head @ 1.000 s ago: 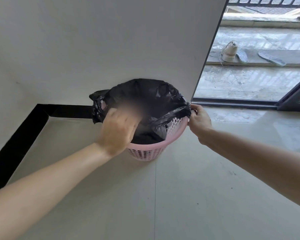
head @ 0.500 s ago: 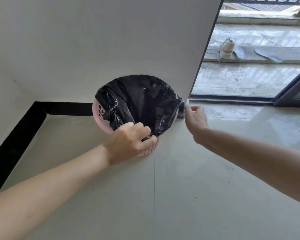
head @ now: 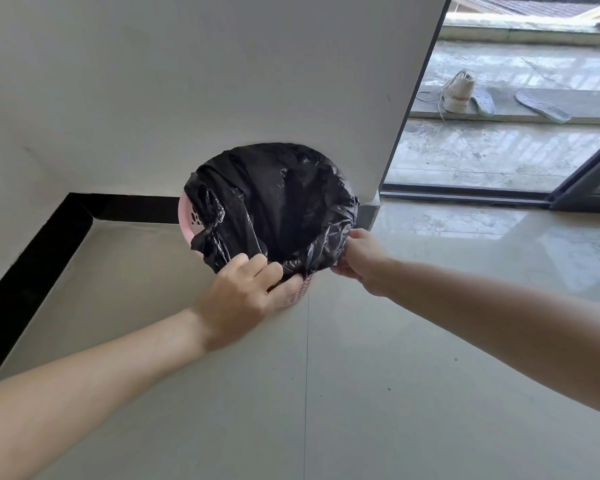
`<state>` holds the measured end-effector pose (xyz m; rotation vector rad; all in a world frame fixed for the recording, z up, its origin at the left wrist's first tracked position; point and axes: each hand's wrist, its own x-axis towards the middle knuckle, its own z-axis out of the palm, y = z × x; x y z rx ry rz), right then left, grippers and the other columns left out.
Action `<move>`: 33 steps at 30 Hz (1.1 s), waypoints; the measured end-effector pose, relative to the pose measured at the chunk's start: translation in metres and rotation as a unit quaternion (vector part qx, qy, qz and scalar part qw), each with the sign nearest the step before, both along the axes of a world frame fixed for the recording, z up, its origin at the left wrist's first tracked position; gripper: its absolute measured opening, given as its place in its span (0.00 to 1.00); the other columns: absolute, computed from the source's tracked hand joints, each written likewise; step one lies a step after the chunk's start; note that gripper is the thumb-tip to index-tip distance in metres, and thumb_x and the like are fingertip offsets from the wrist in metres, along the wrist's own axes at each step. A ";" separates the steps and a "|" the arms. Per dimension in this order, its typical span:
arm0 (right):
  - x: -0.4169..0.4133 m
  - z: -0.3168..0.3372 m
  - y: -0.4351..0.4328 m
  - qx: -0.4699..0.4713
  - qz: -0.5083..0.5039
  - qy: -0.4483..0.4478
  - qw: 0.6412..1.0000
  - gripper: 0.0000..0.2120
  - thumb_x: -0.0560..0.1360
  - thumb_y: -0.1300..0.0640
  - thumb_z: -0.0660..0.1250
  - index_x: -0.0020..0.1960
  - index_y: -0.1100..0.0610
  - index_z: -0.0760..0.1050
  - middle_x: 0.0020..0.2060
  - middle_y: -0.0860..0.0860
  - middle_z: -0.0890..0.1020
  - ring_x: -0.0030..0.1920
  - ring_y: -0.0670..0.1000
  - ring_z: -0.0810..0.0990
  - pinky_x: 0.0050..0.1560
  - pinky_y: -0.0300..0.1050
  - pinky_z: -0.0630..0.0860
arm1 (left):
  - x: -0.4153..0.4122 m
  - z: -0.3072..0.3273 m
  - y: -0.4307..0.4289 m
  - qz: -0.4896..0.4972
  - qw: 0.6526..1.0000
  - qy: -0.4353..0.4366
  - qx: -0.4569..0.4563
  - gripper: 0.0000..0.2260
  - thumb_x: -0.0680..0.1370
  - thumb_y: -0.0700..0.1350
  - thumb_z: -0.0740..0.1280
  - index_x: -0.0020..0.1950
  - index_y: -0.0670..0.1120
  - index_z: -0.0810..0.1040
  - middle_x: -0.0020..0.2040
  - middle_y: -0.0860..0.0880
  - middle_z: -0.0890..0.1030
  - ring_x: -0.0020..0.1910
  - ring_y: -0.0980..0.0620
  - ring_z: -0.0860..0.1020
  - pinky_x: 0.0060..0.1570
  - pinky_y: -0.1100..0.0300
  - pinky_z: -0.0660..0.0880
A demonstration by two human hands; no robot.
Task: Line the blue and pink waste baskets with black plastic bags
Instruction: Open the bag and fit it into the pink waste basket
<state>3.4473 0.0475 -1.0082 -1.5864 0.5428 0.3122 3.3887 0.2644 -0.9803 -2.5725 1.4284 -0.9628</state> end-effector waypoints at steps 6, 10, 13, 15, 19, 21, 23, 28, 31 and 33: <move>0.018 0.009 -0.011 -0.105 -0.076 -0.024 0.991 0.11 0.82 0.55 0.55 0.59 0.56 0.73 0.48 0.56 0.82 0.40 0.51 0.78 0.34 0.44 0.72 | 0.001 0.006 0.002 0.054 0.966 0.174 -0.183 0.14 0.80 0.51 0.63 0.57 0.43 0.80 0.42 0.48 0.77 0.40 0.47 0.74 0.40 0.52 0.73; 0.007 0.018 -0.005 -0.182 -0.139 -0.120 0.966 0.15 0.80 0.42 0.53 0.57 0.52 0.65 0.45 0.48 0.75 0.45 0.50 0.76 0.46 0.49 0.71 | 0.025 0.017 0.007 0.225 0.881 0.185 -0.373 0.12 0.77 0.52 0.66 0.54 0.47 0.74 0.48 0.49 0.73 0.48 0.47 0.72 0.51 0.52 0.71; -0.017 0.031 0.006 -0.357 0.057 -0.389 0.847 0.11 0.77 0.40 0.60 0.51 0.47 0.69 0.44 0.47 0.73 0.41 0.44 0.72 0.44 0.45 0.70 | 0.044 0.012 0.020 0.344 0.850 0.198 -0.346 0.21 0.71 0.53 0.72 0.57 0.43 0.72 0.56 0.41 0.71 0.56 0.40 0.69 0.57 0.49 0.66; -0.026 0.035 0.013 -0.441 0.239 -0.529 0.685 0.13 0.78 0.42 0.63 0.54 0.50 0.75 0.44 0.49 0.74 0.42 0.49 0.72 0.43 0.47 0.69 | 0.051 0.005 0.028 0.397 0.811 0.240 -0.356 0.23 0.71 0.52 0.73 0.58 0.41 0.72 0.59 0.38 0.69 0.59 0.38 0.67 0.60 0.49 0.64; -0.033 0.030 0.024 -0.480 0.370 -0.585 0.539 0.09 0.81 0.52 0.63 0.54 0.55 0.80 0.43 0.52 0.77 0.42 0.54 0.76 0.40 0.50 0.73 | 0.054 0.003 0.038 0.386 0.745 0.267 -0.474 0.15 0.77 0.47 0.67 0.59 0.41 0.71 0.60 0.39 0.67 0.55 0.49 0.69 0.52 0.68 0.63; -0.034 0.029 0.028 -0.455 0.360 -0.576 0.576 0.09 0.81 0.53 0.63 0.52 0.56 0.79 0.48 0.54 0.77 0.43 0.54 0.76 0.40 0.51 0.75 | 0.051 0.003 0.040 0.373 0.731 0.276 -0.501 0.13 0.77 0.42 0.66 0.59 0.42 0.70 0.60 0.43 0.65 0.47 0.60 0.68 0.45 0.77 0.61; -0.034 0.031 0.031 -0.432 0.347 -0.551 0.624 0.10 0.80 0.51 0.63 0.56 0.56 0.76 0.54 0.54 0.76 0.46 0.54 0.77 0.39 0.50 0.76 | 0.047 -0.001 0.042 0.373 0.727 0.293 -0.496 0.12 0.76 0.38 0.65 0.59 0.42 0.70 0.60 0.42 0.65 0.48 0.57 0.69 0.46 0.76 0.62; -0.032 0.038 0.033 -0.456 0.355 -0.550 0.603 0.10 0.82 0.55 0.60 0.58 0.53 0.79 0.45 0.51 0.78 0.44 0.53 0.77 0.32 0.52 0.77 | 0.044 -0.008 0.039 0.400 0.660 0.356 -0.527 0.11 0.78 0.40 0.60 0.61 0.43 0.68 0.62 0.41 0.67 0.49 0.45 0.73 0.53 0.53 0.72; -0.037 0.032 0.025 -0.480 0.414 -0.617 0.466 0.10 0.81 0.63 0.60 0.55 0.56 0.79 0.43 0.53 0.77 0.39 0.53 0.74 0.33 0.47 0.71 | 0.046 -0.010 0.033 0.410 0.636 0.364 -0.543 0.12 0.79 0.40 0.56 0.63 0.43 0.65 0.61 0.40 0.69 0.43 0.47 0.71 0.52 0.49 0.72; -0.041 0.021 0.022 -0.532 0.450 -0.604 0.386 0.07 0.79 0.65 0.62 0.50 0.58 0.79 0.41 0.52 0.76 0.38 0.52 0.73 0.32 0.46 0.70 | 0.045 -0.010 0.028 0.410 0.625 0.367 -0.553 0.13 0.79 0.39 0.55 0.63 0.42 0.64 0.60 0.40 0.69 0.39 0.49 0.70 0.51 0.48 0.73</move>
